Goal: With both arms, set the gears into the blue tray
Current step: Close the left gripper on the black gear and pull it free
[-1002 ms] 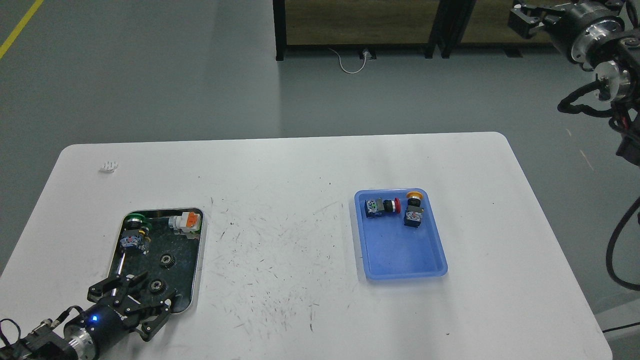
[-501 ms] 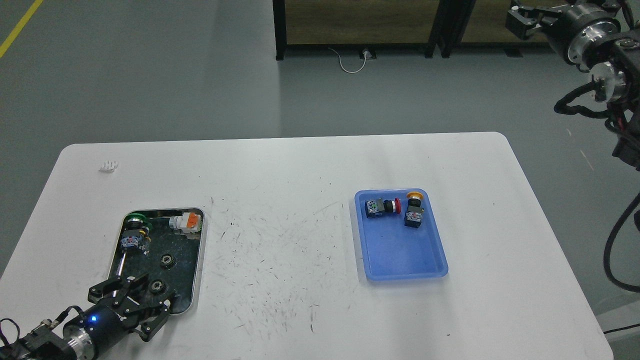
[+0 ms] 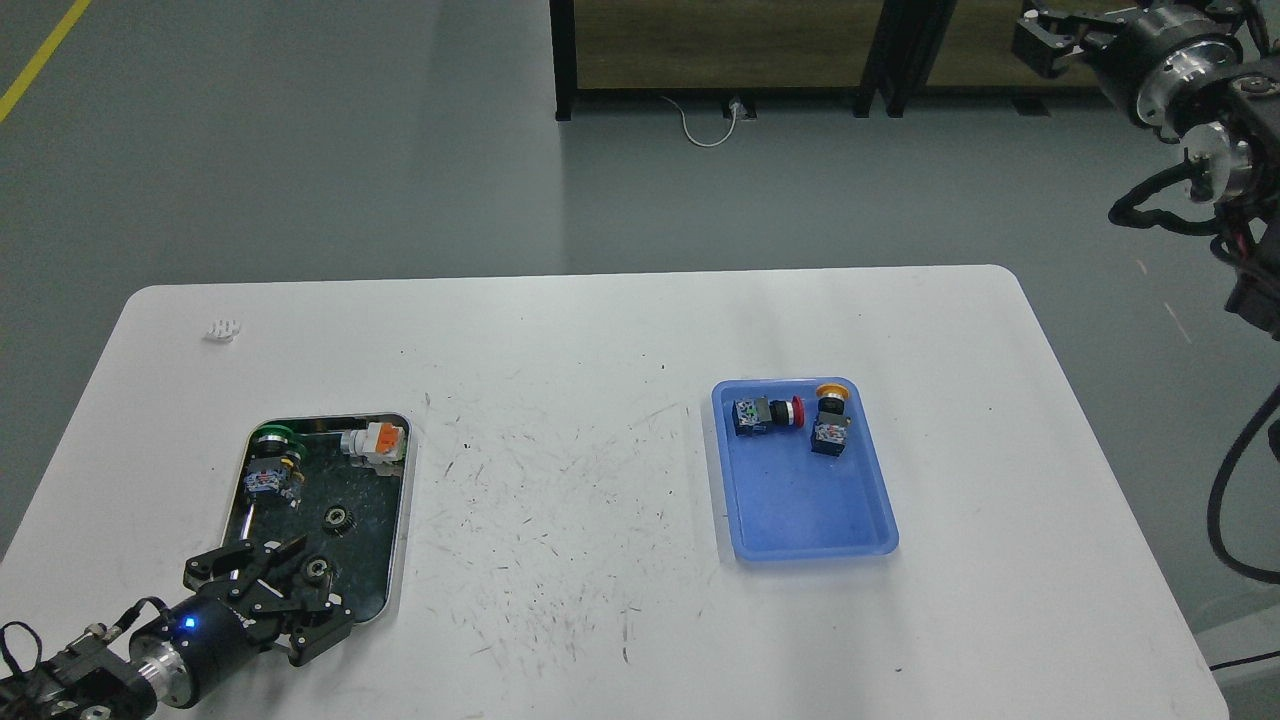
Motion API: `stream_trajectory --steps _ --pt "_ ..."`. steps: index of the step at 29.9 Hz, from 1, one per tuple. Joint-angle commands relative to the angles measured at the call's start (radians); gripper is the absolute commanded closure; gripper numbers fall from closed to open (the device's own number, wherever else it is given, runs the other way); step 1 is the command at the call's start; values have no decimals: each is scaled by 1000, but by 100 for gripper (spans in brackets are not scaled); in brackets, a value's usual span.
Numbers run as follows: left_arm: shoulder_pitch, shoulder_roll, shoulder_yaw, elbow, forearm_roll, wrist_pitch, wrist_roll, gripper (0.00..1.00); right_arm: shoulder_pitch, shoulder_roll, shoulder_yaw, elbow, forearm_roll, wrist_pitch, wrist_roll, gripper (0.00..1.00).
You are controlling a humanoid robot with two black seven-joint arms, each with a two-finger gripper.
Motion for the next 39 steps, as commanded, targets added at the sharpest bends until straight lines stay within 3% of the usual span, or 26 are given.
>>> stream_trajectory --steps 1,10,15,18,25,32,39 --pt "0 0 4 -3 0 -8 1 43 0 0 0 -1 0 0 0 0" --pt "1 32 -7 -41 -7 -21 -1 40 1 0 0 0 0 0 -2 0" --pt "1 92 -10 -92 -46 -76 4 33 1 -2 0 -1 0 0 -3 0" --pt "1 121 -10 -96 -55 -129 32 26 1 -2 0 -3 0 -1 -5 0" --pt "-12 167 4 -103 -53 -215 91 22 0 -2 0 -8 0 0 -6 0" --pt "-45 161 5 -93 -53 -216 130 21 -5 1 0 -11 0 -3 -6 0" --pt "-54 143 4 -80 -55 -207 136 21 -3 17 0 -23 0 -7 -6 0"
